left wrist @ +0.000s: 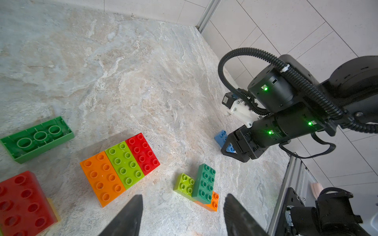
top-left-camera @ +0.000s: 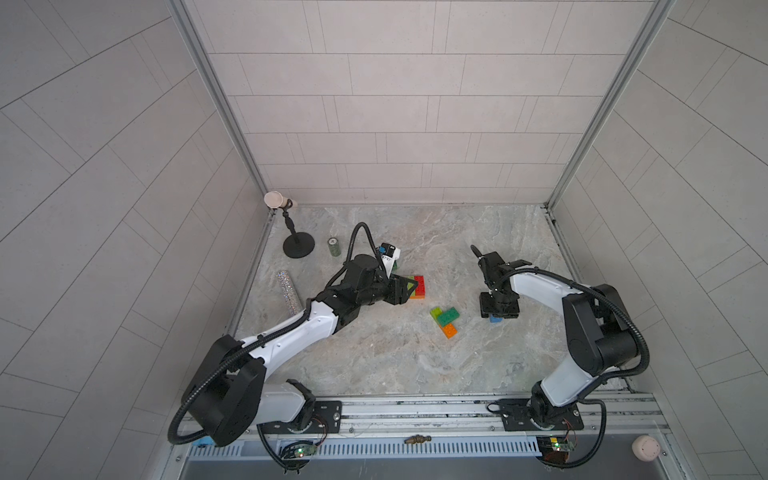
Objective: Assemble a rectangle with lego
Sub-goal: Place the lego brick at the center of the board, then pick up the lego brick from the center of the board.
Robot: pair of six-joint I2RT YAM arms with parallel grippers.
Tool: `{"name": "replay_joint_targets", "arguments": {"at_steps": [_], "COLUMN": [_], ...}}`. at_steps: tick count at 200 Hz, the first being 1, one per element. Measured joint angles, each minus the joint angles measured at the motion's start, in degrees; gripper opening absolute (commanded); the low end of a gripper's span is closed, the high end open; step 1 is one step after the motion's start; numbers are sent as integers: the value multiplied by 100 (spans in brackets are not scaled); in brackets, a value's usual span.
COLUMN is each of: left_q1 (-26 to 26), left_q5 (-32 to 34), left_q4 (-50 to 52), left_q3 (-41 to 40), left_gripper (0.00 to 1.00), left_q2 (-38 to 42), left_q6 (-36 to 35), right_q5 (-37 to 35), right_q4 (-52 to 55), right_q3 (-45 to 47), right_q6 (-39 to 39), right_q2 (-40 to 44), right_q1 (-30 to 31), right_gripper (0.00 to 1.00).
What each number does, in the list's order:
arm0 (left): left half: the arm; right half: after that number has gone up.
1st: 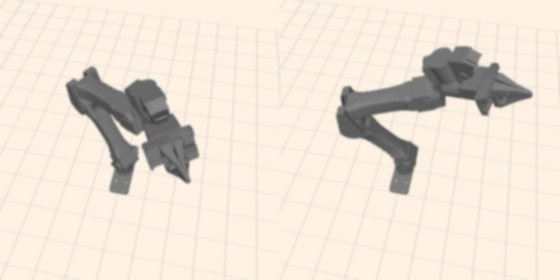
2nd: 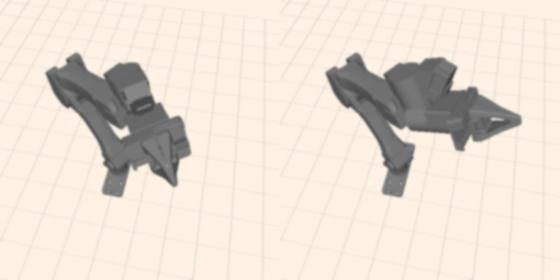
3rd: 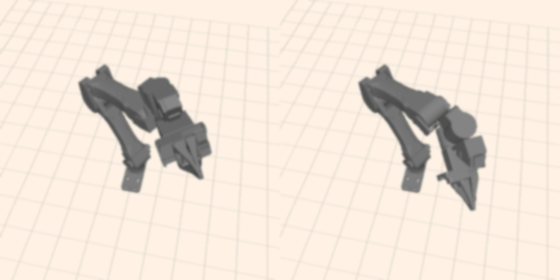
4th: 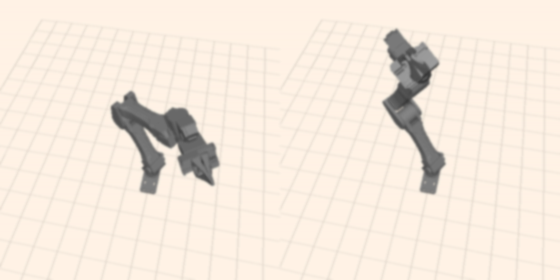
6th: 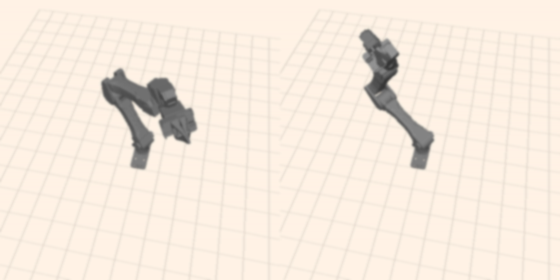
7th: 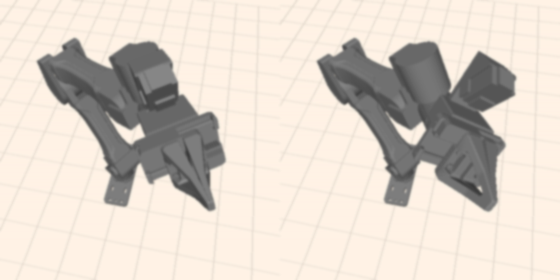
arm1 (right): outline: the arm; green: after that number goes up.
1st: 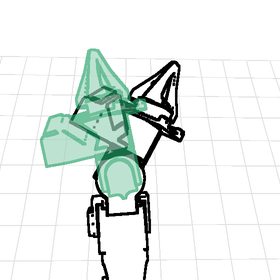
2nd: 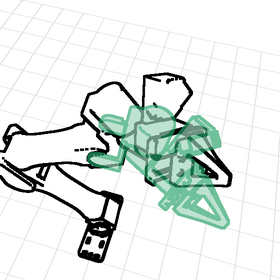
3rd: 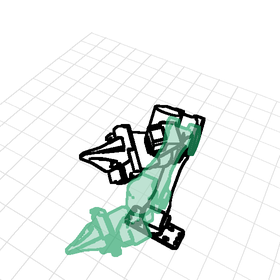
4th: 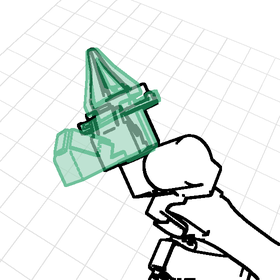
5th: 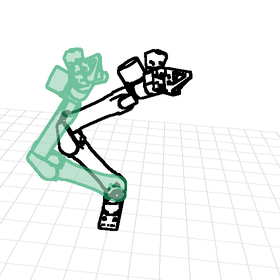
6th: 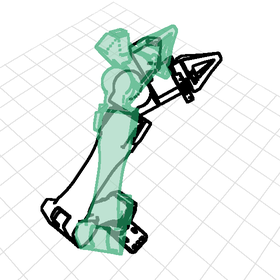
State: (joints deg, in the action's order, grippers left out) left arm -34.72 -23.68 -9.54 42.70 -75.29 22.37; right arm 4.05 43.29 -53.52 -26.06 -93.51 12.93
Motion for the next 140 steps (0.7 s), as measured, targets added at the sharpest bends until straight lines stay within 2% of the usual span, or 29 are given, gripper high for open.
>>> {"name": "replay_joint_targets", "arguments": {"at_steps": [45, 73, 90, 108, 140], "left_q1": [0, 9, 22, 22, 22], "left_q5": [-4, 0, 0, 0, -7], "left_q4": [-4, -7, 0, -9, -70], "left_q3": [-24, -42, -66, -94, -101], "left_gripper": [67, 67, 67, 67, 66], "left_q2": [0, 0, 0, 0, -35], "left_q6": [-22, -37, -39, -39, -39], "right_q5": [1215, 1556, 1469, 997, 450], "right_q4": [-570, -656, -420, 68, 603], "right_q3": [223, 9, -146, -487, -1019], "right_q6": [-439, -494, -332, 46, 739], "right_q2": [234, 313, 494, 592, 348], "right_q1": [227, 354, 236, 160, 208], "right_gripper": [63, 63, 66, 73, 84]}}
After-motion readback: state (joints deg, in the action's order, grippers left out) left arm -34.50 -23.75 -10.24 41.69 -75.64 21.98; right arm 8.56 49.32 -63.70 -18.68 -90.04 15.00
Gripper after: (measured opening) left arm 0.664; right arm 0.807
